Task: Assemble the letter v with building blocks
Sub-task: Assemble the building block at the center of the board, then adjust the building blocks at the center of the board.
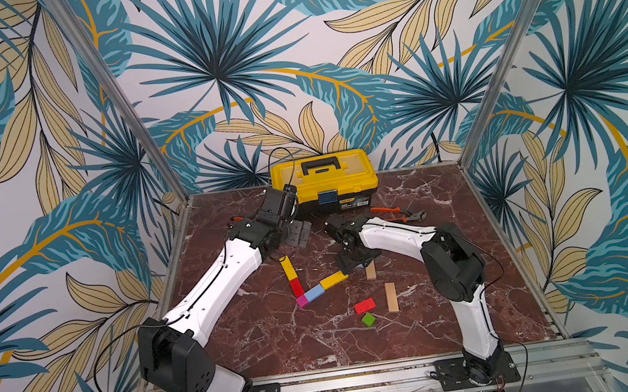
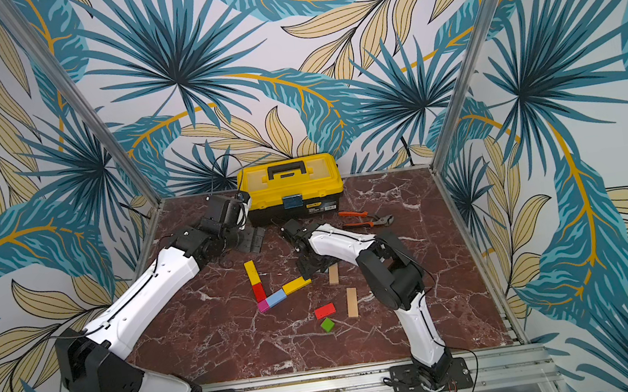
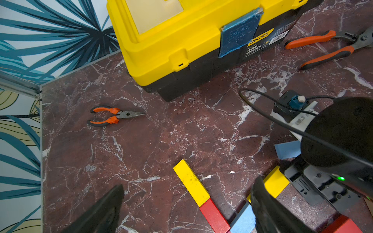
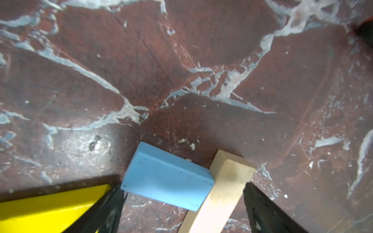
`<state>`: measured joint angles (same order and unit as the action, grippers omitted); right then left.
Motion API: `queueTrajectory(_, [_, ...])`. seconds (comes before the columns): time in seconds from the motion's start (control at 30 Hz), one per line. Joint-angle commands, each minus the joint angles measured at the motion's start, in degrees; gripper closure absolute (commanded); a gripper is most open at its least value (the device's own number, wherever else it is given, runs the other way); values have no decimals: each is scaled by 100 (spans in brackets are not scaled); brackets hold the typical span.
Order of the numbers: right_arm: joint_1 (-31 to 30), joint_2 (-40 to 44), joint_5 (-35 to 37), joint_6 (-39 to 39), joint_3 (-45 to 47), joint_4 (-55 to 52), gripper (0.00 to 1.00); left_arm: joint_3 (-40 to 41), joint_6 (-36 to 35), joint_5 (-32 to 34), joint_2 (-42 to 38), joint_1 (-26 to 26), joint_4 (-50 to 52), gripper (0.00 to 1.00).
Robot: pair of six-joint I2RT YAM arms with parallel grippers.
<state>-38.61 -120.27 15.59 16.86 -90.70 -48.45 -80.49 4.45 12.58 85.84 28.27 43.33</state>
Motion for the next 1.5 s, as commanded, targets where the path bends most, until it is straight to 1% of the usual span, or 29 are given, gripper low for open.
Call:
queueTrajectory(0.0, [17,-43,141,-121,-91,-161,6,42,-22,-59,62,-41,-44,1])
queueTrajectory(0.2, [151,-97,95,-141,-91,-122,7,42,-27,-53,56,-41,-44,1])
queueTrajectory(0.43, [367,-216,-129,-73,-129,-38,7,42,-29,-66,70,-41,-46,1])
queueTrajectory(0.63, [553,-130,-117,85,113,-8,7,33,-32,-89,82,-40,-44,1])
queueTrajectory(1.0, [959,452,-136,256,997,239,7,-11,-9,-176,150,-41,-45,1])
queueTrajectory(1.23, [1246,739,-270,345,1367,294,7,-42,29,-268,194,-41,-44,0])
queueTrajectory(1.37, [1373,958,-630,479,1678,490,7,-85,47,-343,239,-41,-44,1])
queueTrajectory(1.47, [1374,1383,-907,657,2005,735,7,-125,43,-370,279,-41,-52,1])
